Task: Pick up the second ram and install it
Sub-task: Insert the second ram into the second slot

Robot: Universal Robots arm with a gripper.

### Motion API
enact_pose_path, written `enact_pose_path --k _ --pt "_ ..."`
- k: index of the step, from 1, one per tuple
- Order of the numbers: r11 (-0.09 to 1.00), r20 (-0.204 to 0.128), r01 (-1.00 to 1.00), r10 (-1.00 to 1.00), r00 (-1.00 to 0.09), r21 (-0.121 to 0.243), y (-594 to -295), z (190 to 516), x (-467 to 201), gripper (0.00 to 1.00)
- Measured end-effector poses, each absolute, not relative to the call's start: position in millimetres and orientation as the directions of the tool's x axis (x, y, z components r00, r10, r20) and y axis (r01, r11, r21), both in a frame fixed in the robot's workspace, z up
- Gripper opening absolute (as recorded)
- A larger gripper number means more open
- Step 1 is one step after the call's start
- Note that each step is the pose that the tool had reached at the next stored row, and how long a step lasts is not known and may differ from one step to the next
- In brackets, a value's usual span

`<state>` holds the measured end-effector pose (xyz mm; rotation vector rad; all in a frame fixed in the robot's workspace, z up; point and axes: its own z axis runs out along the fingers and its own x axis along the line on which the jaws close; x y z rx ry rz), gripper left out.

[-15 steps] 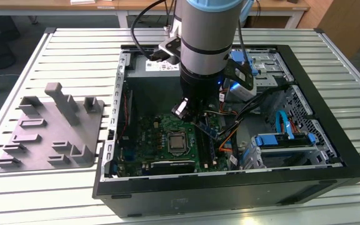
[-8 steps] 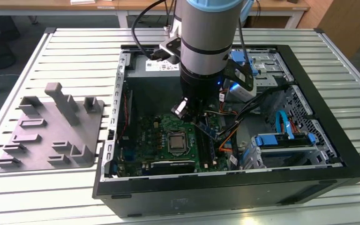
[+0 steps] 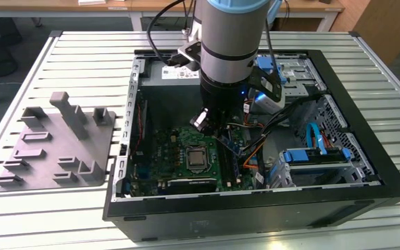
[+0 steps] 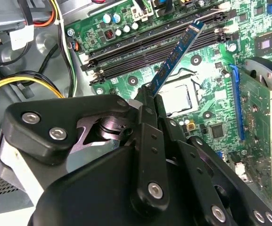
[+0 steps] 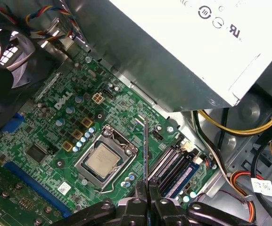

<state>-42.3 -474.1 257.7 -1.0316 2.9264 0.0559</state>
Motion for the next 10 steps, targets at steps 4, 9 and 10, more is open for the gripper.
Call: enact_pose_path --k 4,9,10 --pt "0.787 -0.048 -0.616 -0.615 -0.787 0.021 -474.1 257.6 -42.3 0.14" --pt "0.837 -0.048 -0.546 -0.545 -0.837 0.021 -474.1 257.3 -42.2 0.14" --pt "0.844 -0.048 -0.536 -0.535 -0.843 0.021 -474.1 257.3 -42.2 0.14"
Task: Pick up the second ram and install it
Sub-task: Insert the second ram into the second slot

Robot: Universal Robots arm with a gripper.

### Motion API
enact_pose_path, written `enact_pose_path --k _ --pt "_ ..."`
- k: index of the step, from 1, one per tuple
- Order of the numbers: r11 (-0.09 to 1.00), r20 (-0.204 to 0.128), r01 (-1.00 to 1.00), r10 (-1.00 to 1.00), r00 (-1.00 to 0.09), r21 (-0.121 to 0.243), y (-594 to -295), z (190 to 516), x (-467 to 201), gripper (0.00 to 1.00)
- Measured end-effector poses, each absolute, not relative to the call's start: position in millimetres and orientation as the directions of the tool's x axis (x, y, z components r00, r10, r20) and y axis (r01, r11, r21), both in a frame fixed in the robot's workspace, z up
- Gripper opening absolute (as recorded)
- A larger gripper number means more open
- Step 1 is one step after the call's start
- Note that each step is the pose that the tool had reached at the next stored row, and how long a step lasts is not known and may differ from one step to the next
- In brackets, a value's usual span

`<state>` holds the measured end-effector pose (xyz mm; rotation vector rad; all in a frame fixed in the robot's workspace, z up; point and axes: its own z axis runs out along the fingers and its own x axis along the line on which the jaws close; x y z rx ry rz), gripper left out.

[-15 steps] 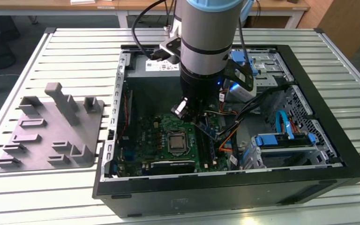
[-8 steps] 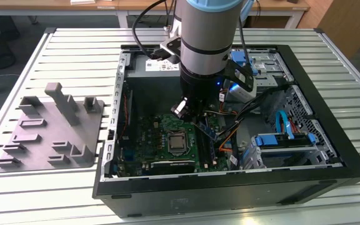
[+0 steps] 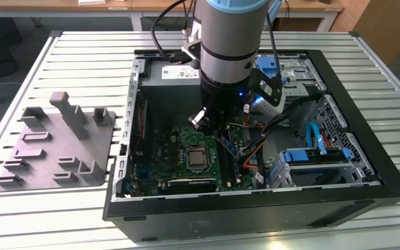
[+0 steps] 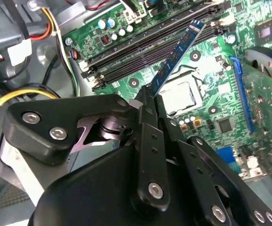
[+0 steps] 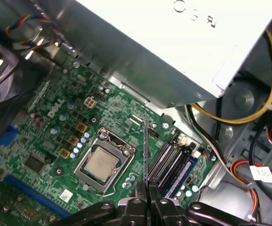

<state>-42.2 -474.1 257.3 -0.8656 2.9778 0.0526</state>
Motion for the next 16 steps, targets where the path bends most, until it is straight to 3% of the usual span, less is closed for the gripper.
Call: enact_pose_path --k 16 --pt "0.884 -0.047 -0.467 -0.466 -0.884 0.02 -480.9 256.4 -42.3 0.14"
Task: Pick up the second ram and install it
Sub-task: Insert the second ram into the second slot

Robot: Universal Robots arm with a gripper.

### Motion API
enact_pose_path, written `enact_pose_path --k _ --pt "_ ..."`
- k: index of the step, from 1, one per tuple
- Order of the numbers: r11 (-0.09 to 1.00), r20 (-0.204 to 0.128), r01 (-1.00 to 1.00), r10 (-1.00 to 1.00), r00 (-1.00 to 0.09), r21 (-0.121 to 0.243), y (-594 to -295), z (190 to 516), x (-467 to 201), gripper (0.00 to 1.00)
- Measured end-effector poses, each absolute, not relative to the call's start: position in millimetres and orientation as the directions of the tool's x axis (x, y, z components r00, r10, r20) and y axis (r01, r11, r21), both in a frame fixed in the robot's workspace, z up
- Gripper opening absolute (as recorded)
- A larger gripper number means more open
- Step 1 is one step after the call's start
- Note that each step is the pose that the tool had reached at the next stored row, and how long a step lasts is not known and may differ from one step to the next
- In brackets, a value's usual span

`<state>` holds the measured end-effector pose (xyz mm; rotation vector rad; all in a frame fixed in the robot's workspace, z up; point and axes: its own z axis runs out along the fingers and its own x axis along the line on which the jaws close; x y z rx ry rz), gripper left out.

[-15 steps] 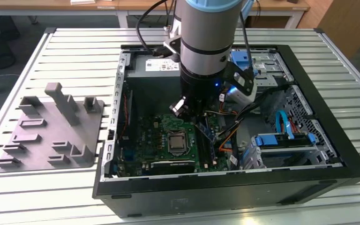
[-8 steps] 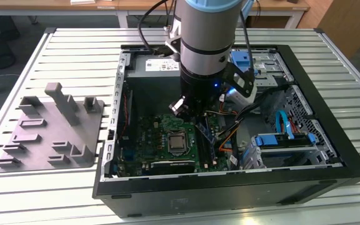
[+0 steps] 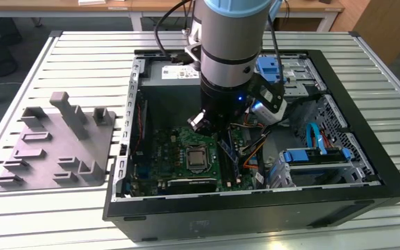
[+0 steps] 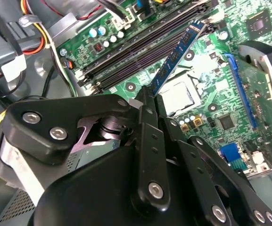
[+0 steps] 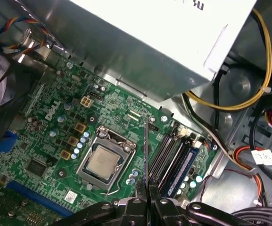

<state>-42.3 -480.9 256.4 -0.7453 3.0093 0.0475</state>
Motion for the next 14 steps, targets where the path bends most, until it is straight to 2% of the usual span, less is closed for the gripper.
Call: enact_pose_path --k 14 --pt "0.894 -0.047 -0.448 -0.446 -0.894 0.02 -482.3 256.1 -42.3 0.14"
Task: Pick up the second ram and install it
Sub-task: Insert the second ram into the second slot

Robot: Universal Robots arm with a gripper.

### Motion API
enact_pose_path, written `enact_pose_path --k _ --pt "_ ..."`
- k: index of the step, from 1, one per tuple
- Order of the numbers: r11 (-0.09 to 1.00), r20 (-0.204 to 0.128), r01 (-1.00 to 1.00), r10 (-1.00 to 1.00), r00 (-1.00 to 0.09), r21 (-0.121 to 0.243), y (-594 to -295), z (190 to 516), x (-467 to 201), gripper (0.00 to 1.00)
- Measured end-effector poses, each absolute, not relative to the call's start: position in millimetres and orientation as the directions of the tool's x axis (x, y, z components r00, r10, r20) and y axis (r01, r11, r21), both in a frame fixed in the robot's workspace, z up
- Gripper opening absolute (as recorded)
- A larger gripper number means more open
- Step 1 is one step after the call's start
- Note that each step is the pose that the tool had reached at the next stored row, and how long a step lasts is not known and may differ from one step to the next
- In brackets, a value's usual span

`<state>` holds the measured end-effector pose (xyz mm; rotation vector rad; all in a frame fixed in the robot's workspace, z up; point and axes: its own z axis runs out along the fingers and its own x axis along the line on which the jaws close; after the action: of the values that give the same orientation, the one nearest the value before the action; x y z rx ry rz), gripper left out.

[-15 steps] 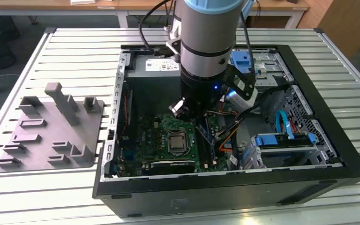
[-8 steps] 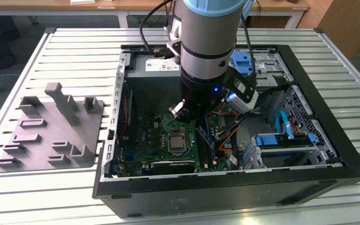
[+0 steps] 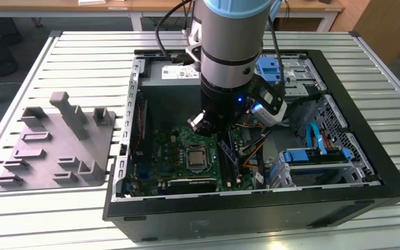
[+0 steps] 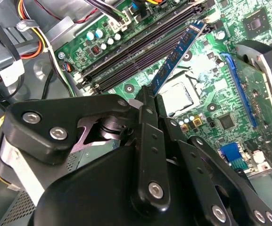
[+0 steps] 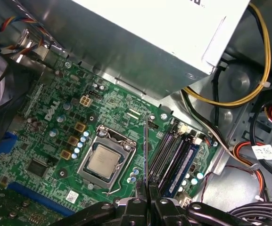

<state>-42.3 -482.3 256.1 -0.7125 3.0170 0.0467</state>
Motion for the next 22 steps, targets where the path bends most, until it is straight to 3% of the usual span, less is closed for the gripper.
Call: enact_pose_path --k 22 --pt "0.913 -0.047 -0.407 -0.405 -0.913 0.02 -482.2 255.8 -42.2 0.14"
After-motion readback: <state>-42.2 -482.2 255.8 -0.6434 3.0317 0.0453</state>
